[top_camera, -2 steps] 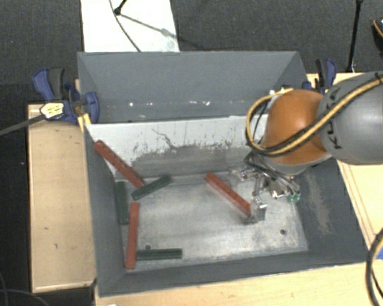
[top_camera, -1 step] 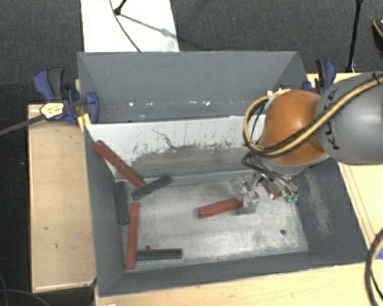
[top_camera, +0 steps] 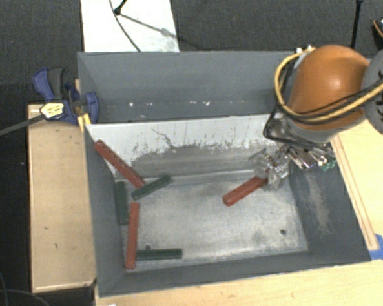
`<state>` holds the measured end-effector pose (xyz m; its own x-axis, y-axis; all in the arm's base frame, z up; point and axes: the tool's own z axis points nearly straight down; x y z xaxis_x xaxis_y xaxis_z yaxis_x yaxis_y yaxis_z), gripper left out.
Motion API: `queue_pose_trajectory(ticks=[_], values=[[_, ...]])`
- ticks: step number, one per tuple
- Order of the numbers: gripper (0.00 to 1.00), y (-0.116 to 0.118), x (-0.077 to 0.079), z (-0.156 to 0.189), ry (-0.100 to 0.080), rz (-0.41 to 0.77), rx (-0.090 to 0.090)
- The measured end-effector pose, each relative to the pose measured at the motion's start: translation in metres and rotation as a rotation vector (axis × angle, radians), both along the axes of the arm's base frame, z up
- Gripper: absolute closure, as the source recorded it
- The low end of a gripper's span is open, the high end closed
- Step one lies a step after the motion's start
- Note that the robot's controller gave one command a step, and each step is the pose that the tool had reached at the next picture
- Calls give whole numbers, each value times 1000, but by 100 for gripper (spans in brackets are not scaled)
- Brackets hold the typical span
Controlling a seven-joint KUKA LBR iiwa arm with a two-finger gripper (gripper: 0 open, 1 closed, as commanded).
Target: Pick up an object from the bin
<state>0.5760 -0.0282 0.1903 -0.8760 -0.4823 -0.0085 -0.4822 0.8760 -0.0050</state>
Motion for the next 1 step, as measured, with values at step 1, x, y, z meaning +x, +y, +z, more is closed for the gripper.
queue_pose_trajectory(ticks=[1], values=[[100, 18, 14, 90, 0, 292, -1]])
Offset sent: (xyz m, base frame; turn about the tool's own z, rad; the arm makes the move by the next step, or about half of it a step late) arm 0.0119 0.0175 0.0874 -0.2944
